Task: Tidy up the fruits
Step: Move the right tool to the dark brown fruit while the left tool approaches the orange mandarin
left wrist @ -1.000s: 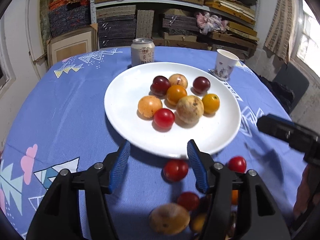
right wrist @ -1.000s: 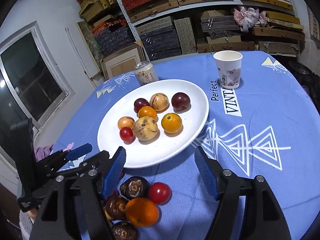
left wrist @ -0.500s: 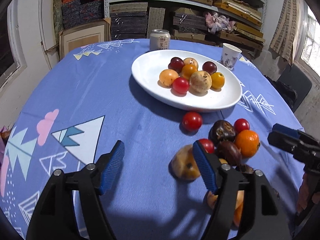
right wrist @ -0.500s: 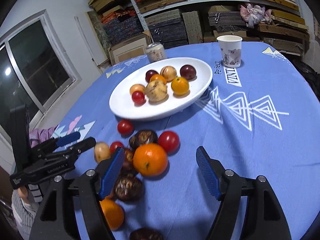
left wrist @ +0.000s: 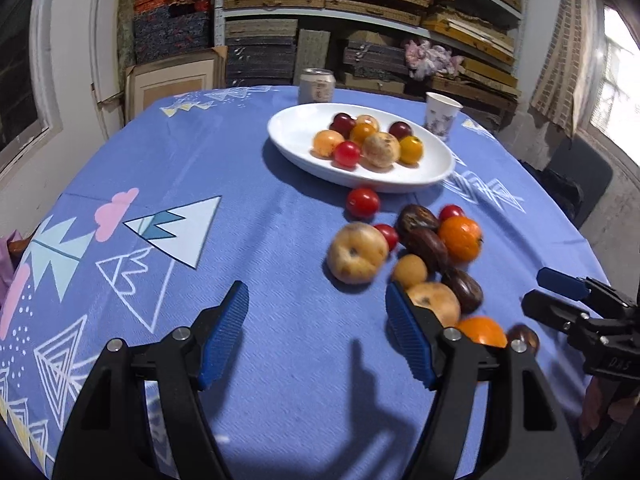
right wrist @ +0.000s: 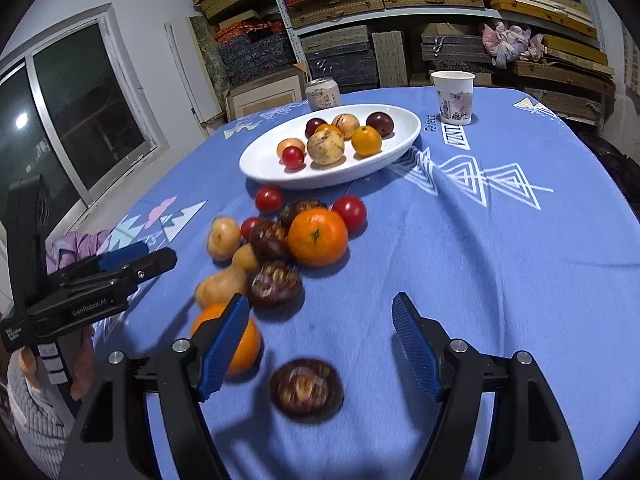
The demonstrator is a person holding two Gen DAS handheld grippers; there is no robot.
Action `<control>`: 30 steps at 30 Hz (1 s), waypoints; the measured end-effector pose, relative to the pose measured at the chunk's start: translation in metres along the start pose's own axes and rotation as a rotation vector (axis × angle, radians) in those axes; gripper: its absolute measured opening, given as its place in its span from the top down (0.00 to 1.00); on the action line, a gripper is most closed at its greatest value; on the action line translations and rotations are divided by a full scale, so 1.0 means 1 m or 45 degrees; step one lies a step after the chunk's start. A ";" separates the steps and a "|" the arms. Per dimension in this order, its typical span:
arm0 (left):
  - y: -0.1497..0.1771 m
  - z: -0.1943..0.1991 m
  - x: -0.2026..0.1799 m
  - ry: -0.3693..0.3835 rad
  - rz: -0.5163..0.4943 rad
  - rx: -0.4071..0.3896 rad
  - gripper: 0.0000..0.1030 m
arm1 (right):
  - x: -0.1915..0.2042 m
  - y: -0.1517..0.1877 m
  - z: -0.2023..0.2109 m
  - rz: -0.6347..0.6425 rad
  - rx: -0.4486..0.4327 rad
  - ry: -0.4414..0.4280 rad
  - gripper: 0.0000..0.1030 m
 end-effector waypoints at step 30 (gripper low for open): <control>0.041 0.006 -0.098 0.186 -0.206 0.133 0.45 | -0.017 0.038 0.036 -0.085 0.013 0.026 0.21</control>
Point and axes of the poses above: each gripper's, at about its wrist camera, not at the fingertips, and z roughly against the way its jaws point, x to its left, y to its underside, the point moved 8 cm from there along -z, roughly the way its jaws point, and after that the axes turned 9 degrees about -y, right-handed, at the moved point
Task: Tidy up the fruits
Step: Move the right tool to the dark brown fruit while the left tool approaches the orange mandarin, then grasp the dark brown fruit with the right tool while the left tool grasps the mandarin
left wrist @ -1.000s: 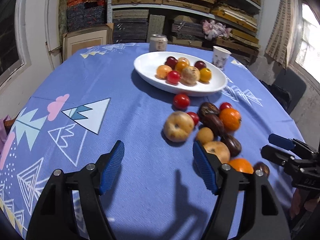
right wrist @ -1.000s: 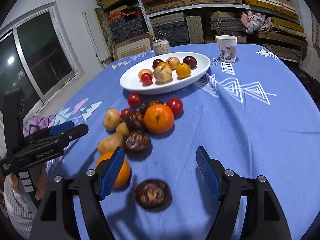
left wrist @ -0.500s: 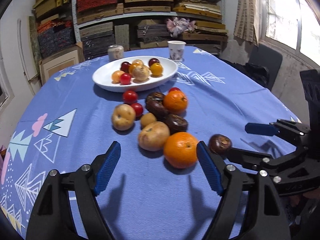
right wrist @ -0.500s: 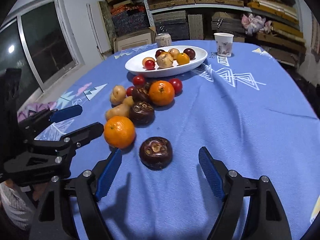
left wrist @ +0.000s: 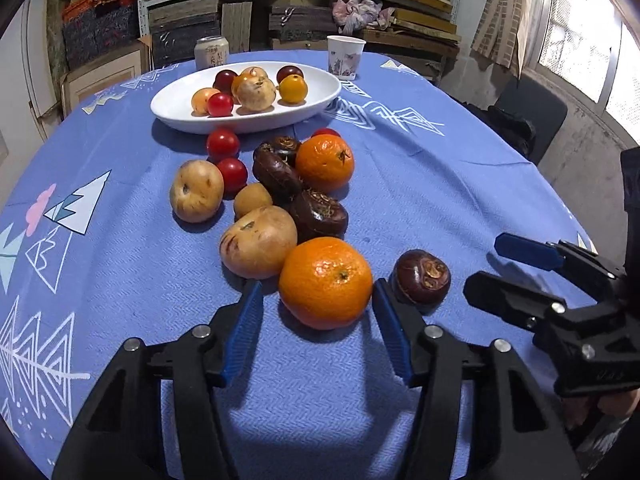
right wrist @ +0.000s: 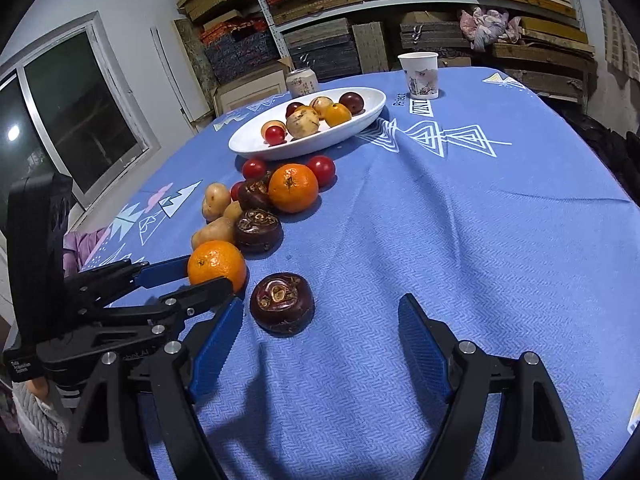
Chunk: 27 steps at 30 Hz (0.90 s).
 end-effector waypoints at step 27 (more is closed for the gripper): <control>0.000 0.022 0.059 -0.023 0.254 -0.097 0.55 | 0.040 0.001 -0.048 0.209 0.218 0.035 0.22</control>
Point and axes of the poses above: each gripper's, at about its wrist camera, not at the fingertips, and z roughly against the way its jaws point, x to its left, y to its underside, the point moved 8 cm from there along -z, roughly the way its jaws point, and after that the axes turned 9 degrees about -y, right-handed, at the moved point
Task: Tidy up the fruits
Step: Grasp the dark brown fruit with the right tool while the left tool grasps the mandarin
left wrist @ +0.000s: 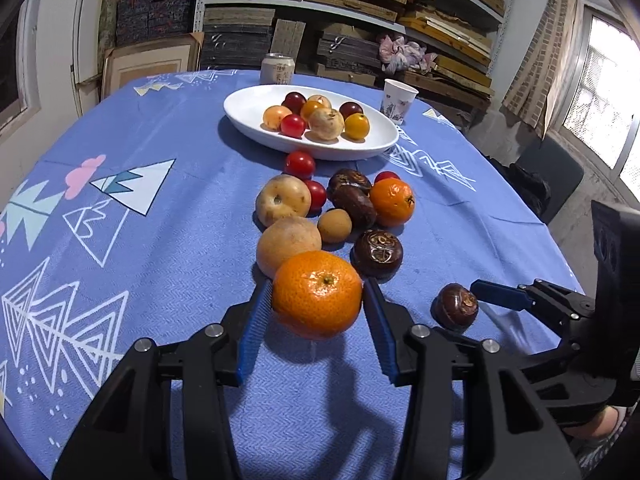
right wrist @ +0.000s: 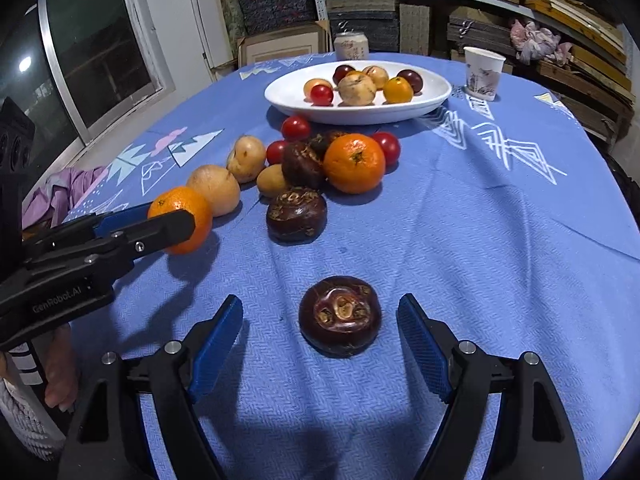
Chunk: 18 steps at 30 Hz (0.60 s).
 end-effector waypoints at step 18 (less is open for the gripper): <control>0.011 -0.011 -0.012 -0.023 -0.083 0.067 0.54 | -0.007 0.001 -0.002 -0.004 0.020 0.059 0.59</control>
Point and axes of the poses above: each gripper's, at about its wrist camera, not at the fingertips, and z roughly against the way its jaws point, x to its left, y to its underside, the point moved 8 cm from there along -z, roughly the way its jaws point, and after that the axes turned 9 degrees about -y, right-handed, at the moved point
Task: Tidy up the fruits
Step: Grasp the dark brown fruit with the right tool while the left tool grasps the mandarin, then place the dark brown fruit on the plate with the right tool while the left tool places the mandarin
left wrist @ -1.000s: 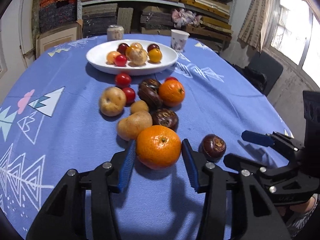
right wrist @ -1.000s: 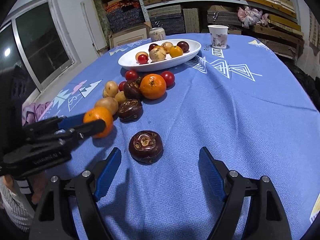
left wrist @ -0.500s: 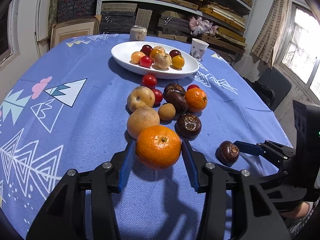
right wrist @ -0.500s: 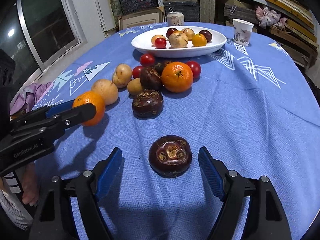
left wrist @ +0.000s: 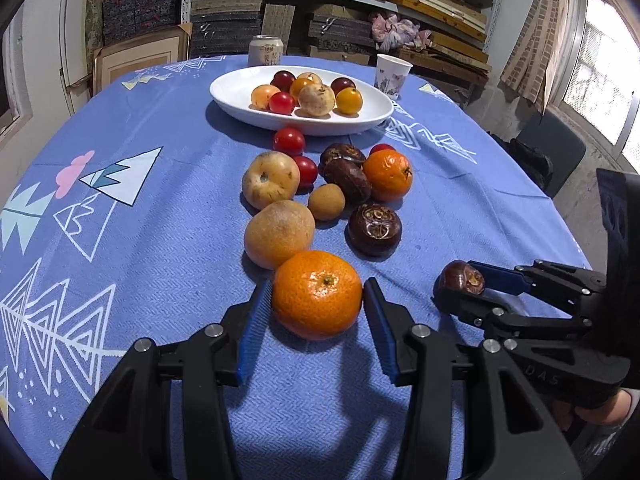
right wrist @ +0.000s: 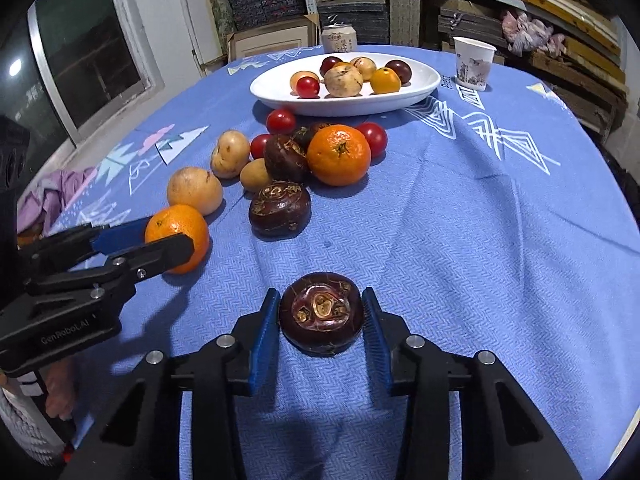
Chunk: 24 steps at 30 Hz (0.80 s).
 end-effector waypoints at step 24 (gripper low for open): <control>-0.123 0.016 0.037 -0.075 0.081 -0.169 0.62 | -0.031 -0.141 0.046 -0.105 -0.306 -0.090 0.59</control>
Point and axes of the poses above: each gripper's, at about its wrist camera, not at the fingertips, and z roughly against the way its jaws point, x to its left, y to its underside, the point moved 8 cm from there along -z, roughly the way its jaws point, and after that the axes turned 9 degrees about -y, right-handed, at the moved point
